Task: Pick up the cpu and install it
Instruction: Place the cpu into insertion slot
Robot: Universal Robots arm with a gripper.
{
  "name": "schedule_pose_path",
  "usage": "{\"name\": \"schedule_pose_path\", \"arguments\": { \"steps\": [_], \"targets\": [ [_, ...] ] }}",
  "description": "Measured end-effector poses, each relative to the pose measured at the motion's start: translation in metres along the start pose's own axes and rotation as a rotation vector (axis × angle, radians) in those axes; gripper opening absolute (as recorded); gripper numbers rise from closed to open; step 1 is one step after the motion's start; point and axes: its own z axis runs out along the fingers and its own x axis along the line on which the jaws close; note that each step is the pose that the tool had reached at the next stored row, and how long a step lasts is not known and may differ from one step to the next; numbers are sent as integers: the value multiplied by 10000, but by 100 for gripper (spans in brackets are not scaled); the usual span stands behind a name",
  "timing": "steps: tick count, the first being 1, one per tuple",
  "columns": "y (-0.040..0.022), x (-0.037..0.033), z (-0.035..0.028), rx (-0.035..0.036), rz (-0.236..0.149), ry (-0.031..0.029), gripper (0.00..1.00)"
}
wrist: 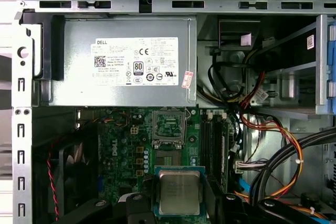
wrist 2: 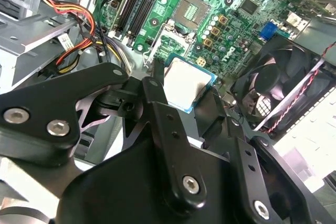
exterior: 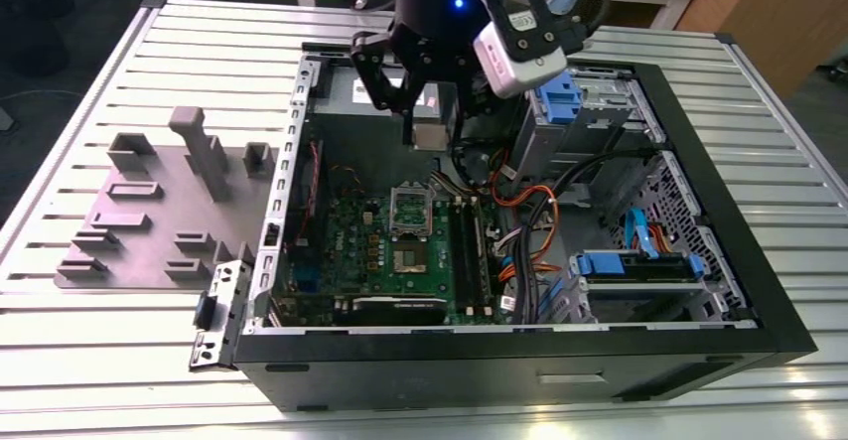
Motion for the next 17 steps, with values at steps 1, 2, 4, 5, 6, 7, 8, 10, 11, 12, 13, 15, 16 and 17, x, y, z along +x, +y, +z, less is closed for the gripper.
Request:
{"name": "schedule_pose_path", "arguments": {
  "steps": [1, 2, 4, 5, 6, 7, 8, 10, 11, 12, 13, 15, 16, 17],
  "targets": [
    [0, 0, 7, 1, 0, -1, 47],
    [0, 0, 13, 0, 0, -1, 47],
    [0, 0, 27, 0, 0, 1, 47],
    [0, 0, 34, 0, 0, 0, 47],
    [0, 0, 42, 0, 0, -1, 47],
    [0, 0, 49, 0, 0, -1, 47],
    [0, 0, 56, 0, 0, 0, 47],
    [0, 0, 71, 0, 0, 0, 47],
    [0, 0, 78, 0, 0, 0, 47],
    [0, -1, 86, 0, 0, 0, 47],
    [0, -1, 93, -1, 0, 0, 47],
    [0, -1, 107, 0, 0, -1, 47],
    [0, -1, 114, 0, 0, 0, 47],
    [0, -1, 121, 0, -1, 0, 47]
  ]
}}
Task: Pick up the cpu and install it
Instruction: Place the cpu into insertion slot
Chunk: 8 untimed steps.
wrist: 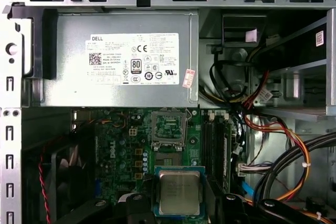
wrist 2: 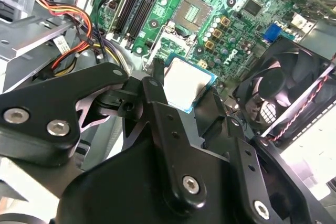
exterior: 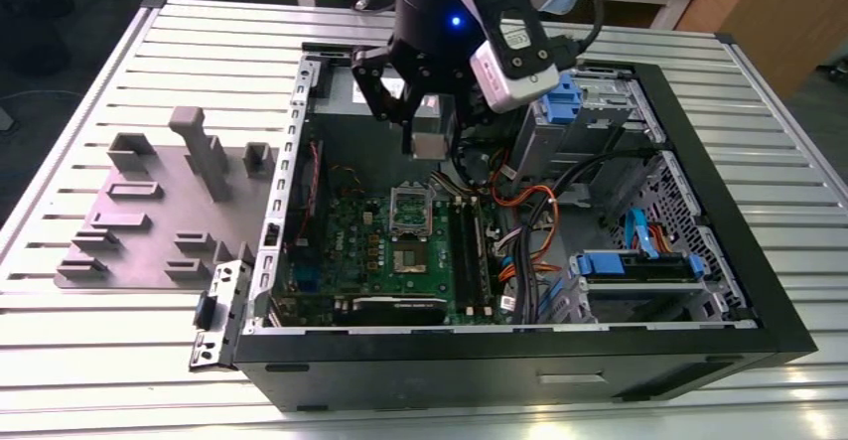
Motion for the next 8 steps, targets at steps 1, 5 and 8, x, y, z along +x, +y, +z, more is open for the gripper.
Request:
{"name": "schedule_pose_path", "arguments": {
  "steps": [1, 5, 8],
  "targets": [
    [0, 0, 8, 0, 0, 0, 47],
    [0, 0, 36, 1, 0, 0, 47],
    [0, 0, 59, 1, 0, 0, 47]
  ]
}}
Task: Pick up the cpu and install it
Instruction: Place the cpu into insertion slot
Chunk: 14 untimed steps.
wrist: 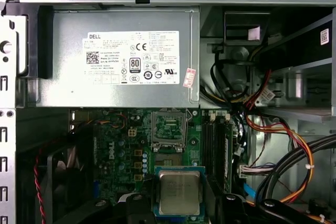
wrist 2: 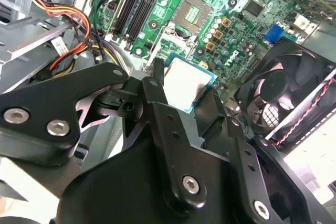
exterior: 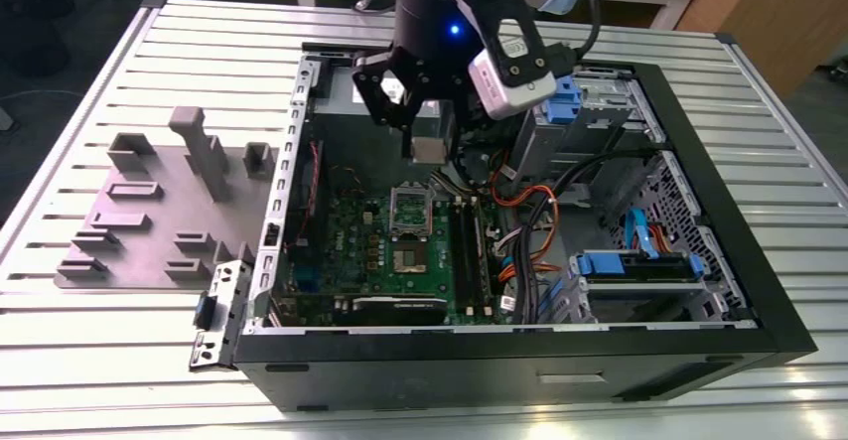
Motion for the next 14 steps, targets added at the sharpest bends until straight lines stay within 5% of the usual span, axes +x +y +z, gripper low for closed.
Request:
{"name": "schedule_pose_path", "arguments": {
  "steps": [14],
  "targets": [
    [0, 0, 45, 0, 0, -1, 47]
  ]
}}
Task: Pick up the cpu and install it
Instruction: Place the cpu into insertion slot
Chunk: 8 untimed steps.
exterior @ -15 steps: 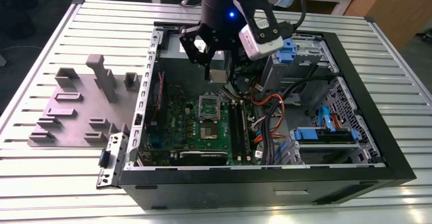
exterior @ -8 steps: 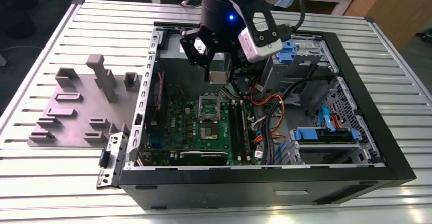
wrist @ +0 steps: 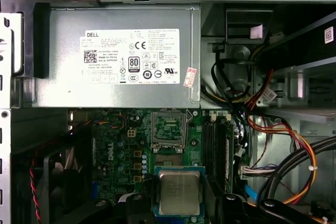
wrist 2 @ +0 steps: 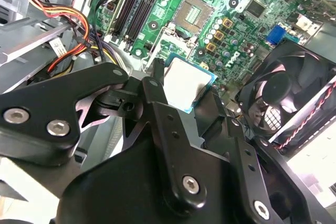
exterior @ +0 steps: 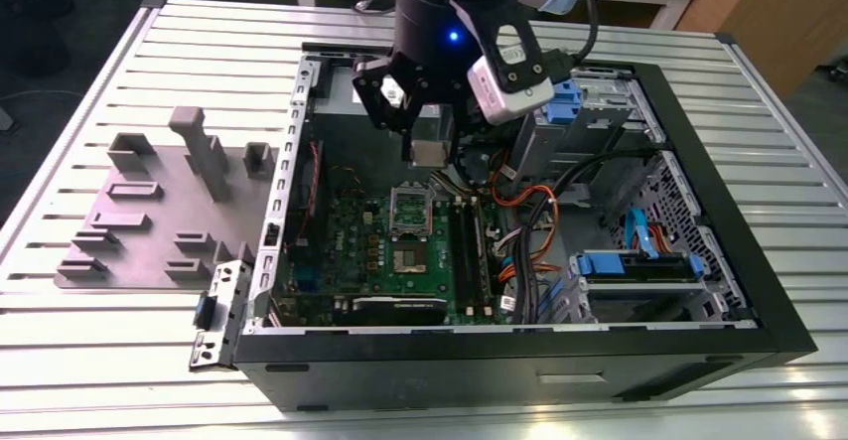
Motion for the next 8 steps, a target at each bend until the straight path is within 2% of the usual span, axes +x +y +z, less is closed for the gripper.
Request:
{"name": "schedule_pose_path", "arguments": {
  "steps": [8],
  "targets": [
    [0, 0, 26, 2, 0, 1, 47]
  ]
}}
